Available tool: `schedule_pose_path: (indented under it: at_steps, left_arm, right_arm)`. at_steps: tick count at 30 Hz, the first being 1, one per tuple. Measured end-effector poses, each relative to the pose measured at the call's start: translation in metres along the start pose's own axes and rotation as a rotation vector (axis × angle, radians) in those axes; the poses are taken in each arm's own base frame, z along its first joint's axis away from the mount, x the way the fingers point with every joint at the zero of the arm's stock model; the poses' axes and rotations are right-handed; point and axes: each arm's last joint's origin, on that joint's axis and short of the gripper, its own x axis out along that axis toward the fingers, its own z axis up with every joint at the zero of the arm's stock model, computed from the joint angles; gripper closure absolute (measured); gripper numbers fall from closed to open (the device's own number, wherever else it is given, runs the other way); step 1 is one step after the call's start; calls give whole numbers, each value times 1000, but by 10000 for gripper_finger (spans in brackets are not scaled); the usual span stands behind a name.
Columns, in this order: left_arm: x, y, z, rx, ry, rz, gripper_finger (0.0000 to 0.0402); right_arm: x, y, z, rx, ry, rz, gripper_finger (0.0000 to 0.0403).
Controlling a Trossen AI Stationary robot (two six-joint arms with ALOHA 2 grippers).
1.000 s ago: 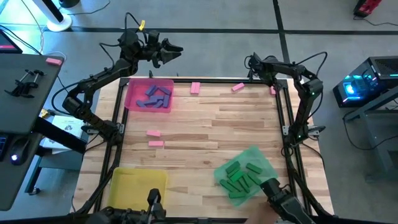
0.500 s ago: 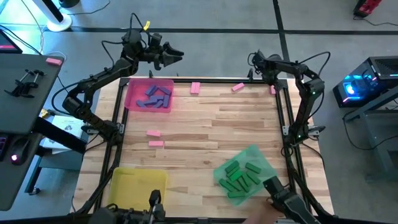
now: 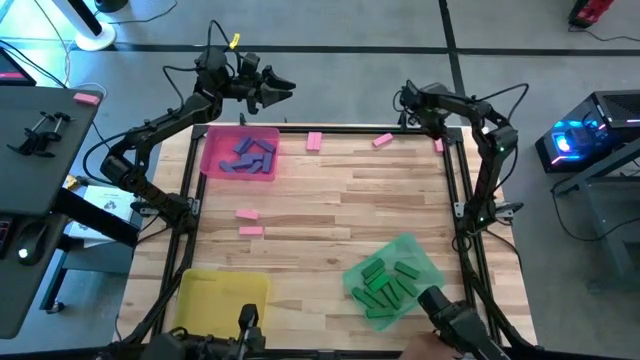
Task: Sort blocks
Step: Put the pink block into the yellow bin
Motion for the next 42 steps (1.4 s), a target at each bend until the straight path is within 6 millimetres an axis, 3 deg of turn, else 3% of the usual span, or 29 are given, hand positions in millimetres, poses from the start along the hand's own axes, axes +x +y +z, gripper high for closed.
schedule_pose_path:
  at_steps: [10,15,23,29,42]
  left_arm:
    - [-1,1,-2,-48,26,-17,193]
    - [-1,2,-6,-61,44,-4,193]
    - [-1,3,-6,-57,39,12,193]
    - [0,3,-6,-69,42,12,193]
    - [0,3,-7,-103,44,13,193]
  right_arm:
    - [43,15,-30,-143,-55,-285,403]
    - [45,20,-35,-183,-60,-281,403]
    - [35,19,-31,-293,-6,-197,402]
    - [25,22,-40,-366,30,-133,402]
    - [0,26,-96,-691,61,-48,402]
